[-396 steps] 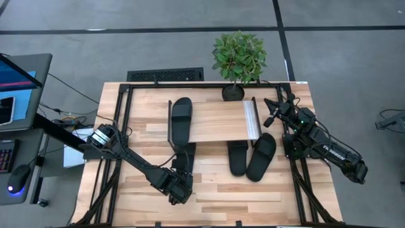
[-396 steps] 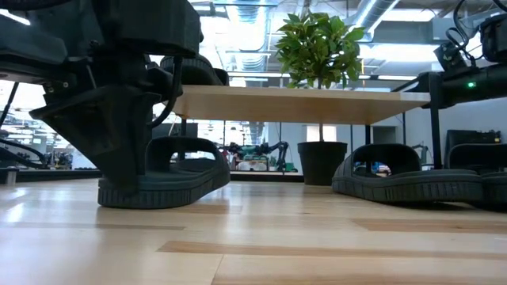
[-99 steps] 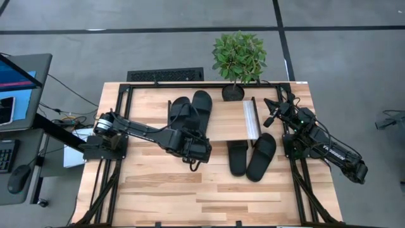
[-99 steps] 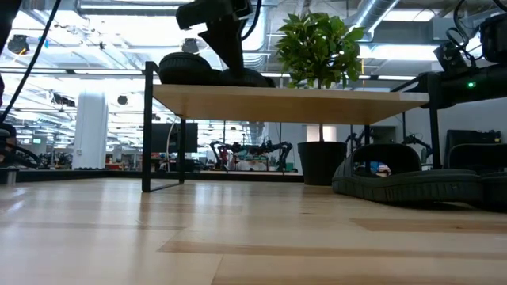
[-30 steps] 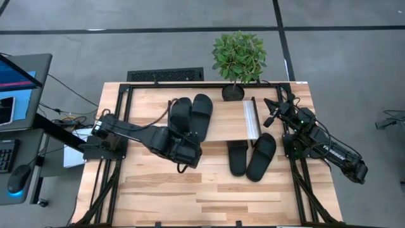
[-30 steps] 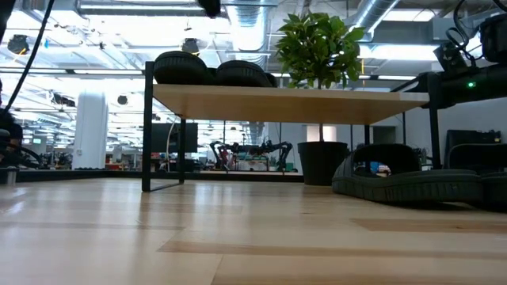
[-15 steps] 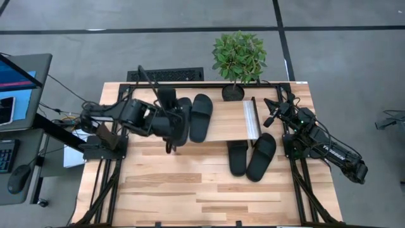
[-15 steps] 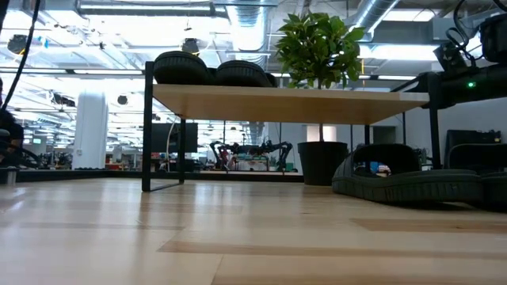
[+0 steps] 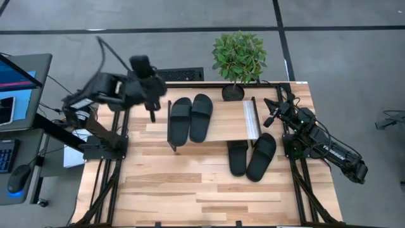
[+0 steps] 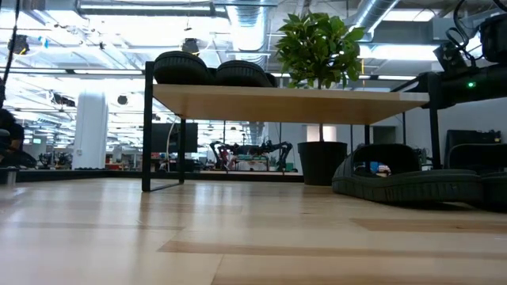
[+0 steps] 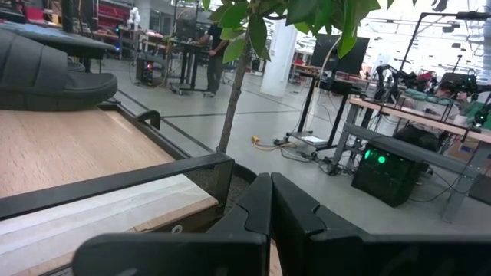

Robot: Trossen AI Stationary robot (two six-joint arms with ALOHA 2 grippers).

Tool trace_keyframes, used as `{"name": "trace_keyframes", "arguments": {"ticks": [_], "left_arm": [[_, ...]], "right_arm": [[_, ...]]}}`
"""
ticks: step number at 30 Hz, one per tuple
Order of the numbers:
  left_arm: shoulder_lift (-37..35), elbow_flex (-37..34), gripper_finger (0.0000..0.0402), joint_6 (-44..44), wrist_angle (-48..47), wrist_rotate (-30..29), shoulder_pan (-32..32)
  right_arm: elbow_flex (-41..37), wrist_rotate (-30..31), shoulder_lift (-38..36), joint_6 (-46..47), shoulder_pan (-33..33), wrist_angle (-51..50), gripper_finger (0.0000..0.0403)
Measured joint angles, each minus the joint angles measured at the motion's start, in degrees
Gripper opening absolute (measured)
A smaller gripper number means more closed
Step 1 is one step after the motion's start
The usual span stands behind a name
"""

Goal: Pick and place slides into the shelf
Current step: Put the black slide on the shelf

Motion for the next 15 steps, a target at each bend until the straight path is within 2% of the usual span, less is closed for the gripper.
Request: {"name": "trace_keyframes", "arguments": {"ticks": [4,10,15], "left_arm": [[-3.6,0.0,0.016,-6.5,0.0,6.6,4.4],[-7.7,0.0,0.016,-10.4,0.0,19.6,8.8],[-8.8,0.0,0.016,-12.9,0.0,34.9,9.8]], "right_arm": [[0.0,0.0,0.0,0.0,0.0,0.0,0.0],[0.0,0.0,0.0,0.0,0.0,0.0,0.0],[0.0,0.0,0.0,0.0,0.0,0.0,0.0]]}}
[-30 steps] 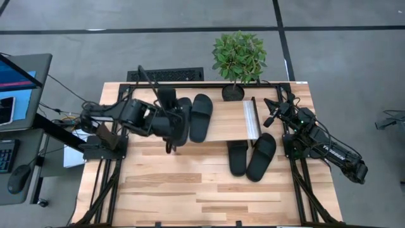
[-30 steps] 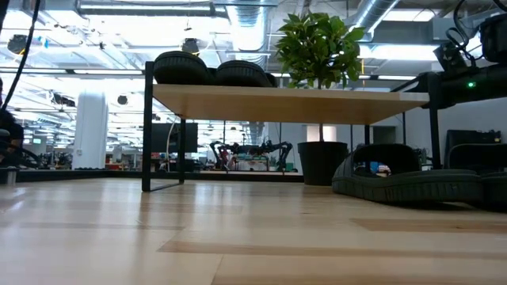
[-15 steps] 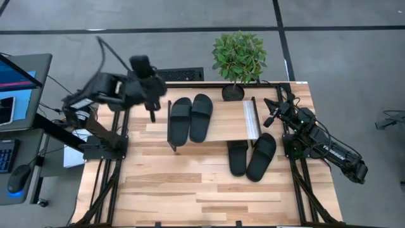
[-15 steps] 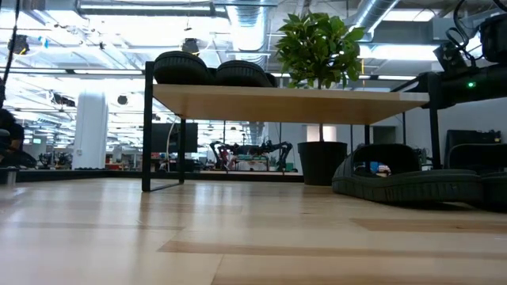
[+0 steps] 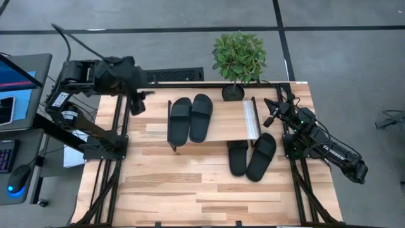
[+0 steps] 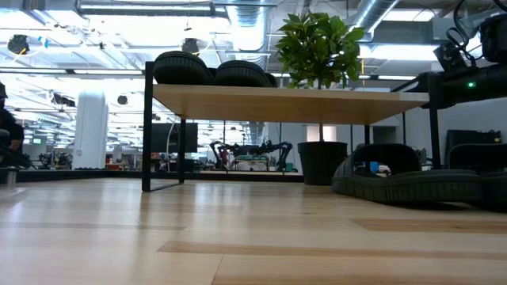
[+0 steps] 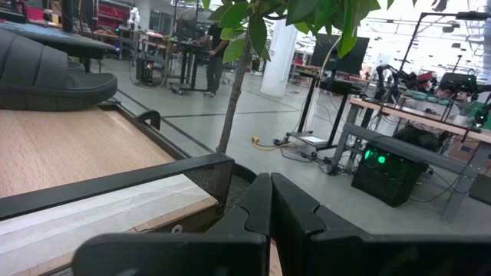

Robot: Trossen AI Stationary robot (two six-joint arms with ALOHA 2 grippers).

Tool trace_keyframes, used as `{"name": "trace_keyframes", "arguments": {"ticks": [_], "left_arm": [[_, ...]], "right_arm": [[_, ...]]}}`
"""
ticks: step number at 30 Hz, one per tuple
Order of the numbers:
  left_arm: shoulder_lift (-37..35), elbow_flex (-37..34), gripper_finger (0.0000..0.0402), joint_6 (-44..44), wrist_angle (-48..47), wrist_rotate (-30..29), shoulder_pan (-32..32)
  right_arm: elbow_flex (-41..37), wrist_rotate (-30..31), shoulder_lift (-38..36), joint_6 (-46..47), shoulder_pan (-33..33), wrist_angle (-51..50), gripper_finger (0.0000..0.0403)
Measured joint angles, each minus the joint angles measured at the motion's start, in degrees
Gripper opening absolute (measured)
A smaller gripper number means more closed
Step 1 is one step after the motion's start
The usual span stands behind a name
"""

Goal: Pick and place slides into the shelf
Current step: Put the black slide on the shelf

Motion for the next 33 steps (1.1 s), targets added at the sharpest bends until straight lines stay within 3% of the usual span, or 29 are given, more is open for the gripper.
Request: {"name": "trace_keyframes", "arguments": {"ticks": [4,8,15,23,29,33], "left_arm": [[-0.9,-3.8,0.016,0.3,0.2,12.8,-0.5],[-5.0,-12.8,0.016,1.6,2.8,16.3,-1.6],[-23.0,-42.1,0.016,2.1,32.4,15.3,-2.2],[-45.0,-76.4,0.016,2.6,75.2,18.3,-1.9],[-47.9,-88.1,0.016,4.1,96.9,20.3,-1.3],[-46.3,-89.0,0.016,-2.5,97.1,21.3,-1.5]], "right_arm": [[0.0,0.0,0.0,0.0,0.0,0.0,0.0],[0.0,0.0,0.0,0.0,0.0,0.0,0.0],[0.0,0.0,0.0,0.0,0.0,0.0,0.0],[0.0,0.0,0.0,0.0,0.0,0.0,0.0],[0.0,0.0,0.0,0.0,0.0,0.0,0.0],[0.0,0.0,0.0,0.0,0.0,0.0,0.0]]}}
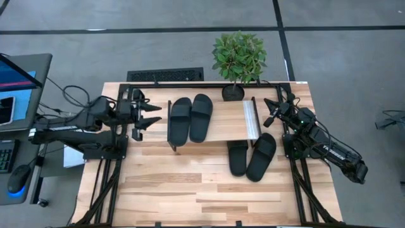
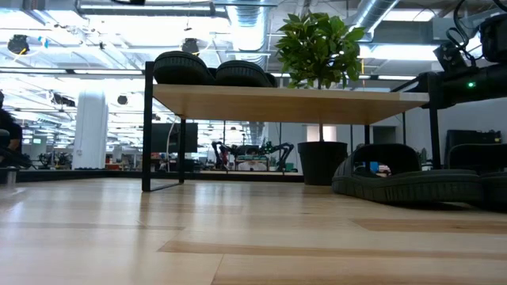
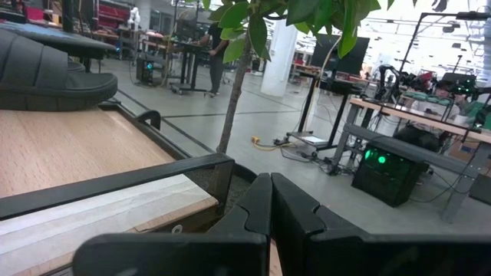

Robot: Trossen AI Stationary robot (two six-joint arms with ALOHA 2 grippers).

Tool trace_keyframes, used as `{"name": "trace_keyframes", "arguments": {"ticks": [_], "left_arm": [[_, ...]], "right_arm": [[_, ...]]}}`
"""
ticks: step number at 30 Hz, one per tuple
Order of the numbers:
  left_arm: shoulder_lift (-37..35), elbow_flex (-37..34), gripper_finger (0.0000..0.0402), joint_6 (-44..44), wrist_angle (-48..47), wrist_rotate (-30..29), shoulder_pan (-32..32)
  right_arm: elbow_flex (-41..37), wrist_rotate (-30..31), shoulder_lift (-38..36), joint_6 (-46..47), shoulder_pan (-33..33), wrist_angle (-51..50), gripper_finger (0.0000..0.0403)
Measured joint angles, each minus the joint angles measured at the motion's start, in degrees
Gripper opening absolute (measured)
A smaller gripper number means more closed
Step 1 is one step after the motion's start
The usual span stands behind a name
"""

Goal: Pick and place slides into the shelf
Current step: Put the black slide on the shelf

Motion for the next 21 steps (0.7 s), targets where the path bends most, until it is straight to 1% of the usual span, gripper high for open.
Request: {"name": "trace_keyframes", "arguments": {"ticks": [3,7,8,12,15,17,21], "left_arm": [[-0.2,0.0,0.016,-3.6,-3.6,0.0,-0.2],[0.0,0.0,0.016,-4.3,-11.4,0.0,-1.1],[0.2,-0.4,0.016,-4.5,-11.6,-0.1,-1.5],[-2.0,-6.5,0.016,-5.9,-6.1,-0.4,-4.0],[-5.9,-12.2,0.016,-7.3,0.2,-2.8,-4.8],[-9.1,-15.4,0.016,-7.7,3.0,-3.2,-5.0],[-15.7,-18.9,0.016,-7.0,3.7,-3.0,-5.1]], "right_arm": [[0.0,0.0,0.0,0.0,0.0,0.0,0.0],[0.0,0.0,0.0,0.0,0.0,0.0,0.0],[0.0,0.0,0.0,0.0,0.0,0.1,0.0],[0.0,0.0,0.0,0.0,0.0,0.0,0.0],[0.0,0.0,0.0,0.0,0.0,0.0,0.0],[0.0,0.0,0.0,0.0,0.0,0.0,0.0],[0.0,0.0,0.0,0.0,0.0,0.0,0.0]]}}
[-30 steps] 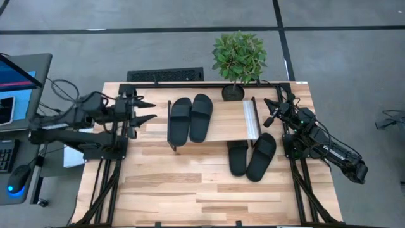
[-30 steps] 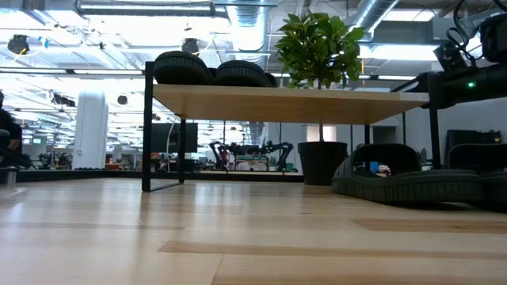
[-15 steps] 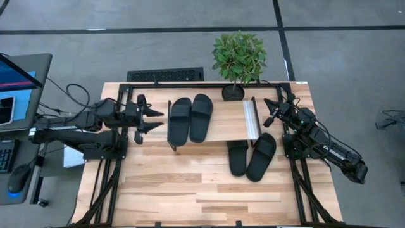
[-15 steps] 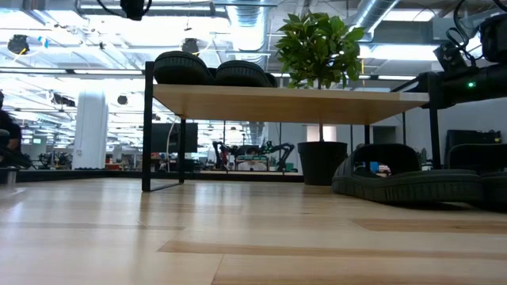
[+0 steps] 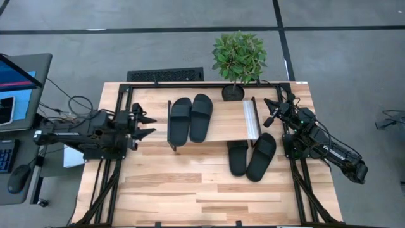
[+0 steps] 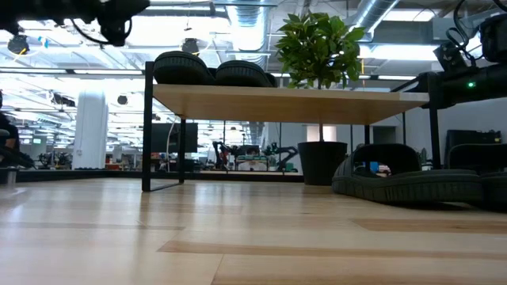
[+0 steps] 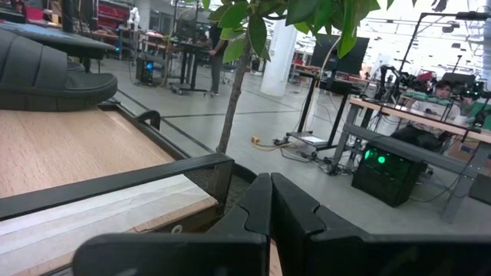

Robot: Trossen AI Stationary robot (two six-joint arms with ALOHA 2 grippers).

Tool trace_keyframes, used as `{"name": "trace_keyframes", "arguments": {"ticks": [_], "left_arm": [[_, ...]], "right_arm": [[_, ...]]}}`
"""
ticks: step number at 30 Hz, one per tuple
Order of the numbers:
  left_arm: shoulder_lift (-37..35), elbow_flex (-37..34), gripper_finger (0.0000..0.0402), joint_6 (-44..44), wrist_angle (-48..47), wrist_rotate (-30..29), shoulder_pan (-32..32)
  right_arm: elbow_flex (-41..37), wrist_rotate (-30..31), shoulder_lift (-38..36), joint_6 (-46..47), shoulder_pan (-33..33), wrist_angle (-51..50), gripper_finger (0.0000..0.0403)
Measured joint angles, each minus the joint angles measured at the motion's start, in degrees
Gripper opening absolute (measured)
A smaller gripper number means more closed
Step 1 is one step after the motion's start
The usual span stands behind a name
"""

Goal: Pick and place slides into the shelf
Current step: Put the black slide on the shelf

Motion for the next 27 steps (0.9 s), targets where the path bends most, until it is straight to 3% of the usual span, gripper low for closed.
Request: {"name": "trace_keyframes", "arguments": {"ticks": [8,18,24,27], "left_arm": [[-9.3,-1.8,0.016,4.5,-11.7,-3.0,0.0],[-11.0,-1.8,0.016,-3.1,-21.4,-11.9,0.0],[-11.0,-1.8,0.016,-2.7,-20.5,-4.6,0.0],[-11.0,-1.8,0.016,-2.7,-20.3,-1.2,0.0]], "right_arm": [[0.0,0.0,0.0,0.0,0.0,0.0,0.0],[0.0,0.1,0.0,-0.8,0.0,0.3,0.0],[0.0,0.1,0.0,-3.5,0.0,0.4,0.0],[0.0,0.0,0.0,1.9,0.0,0.1,0.0]]}}
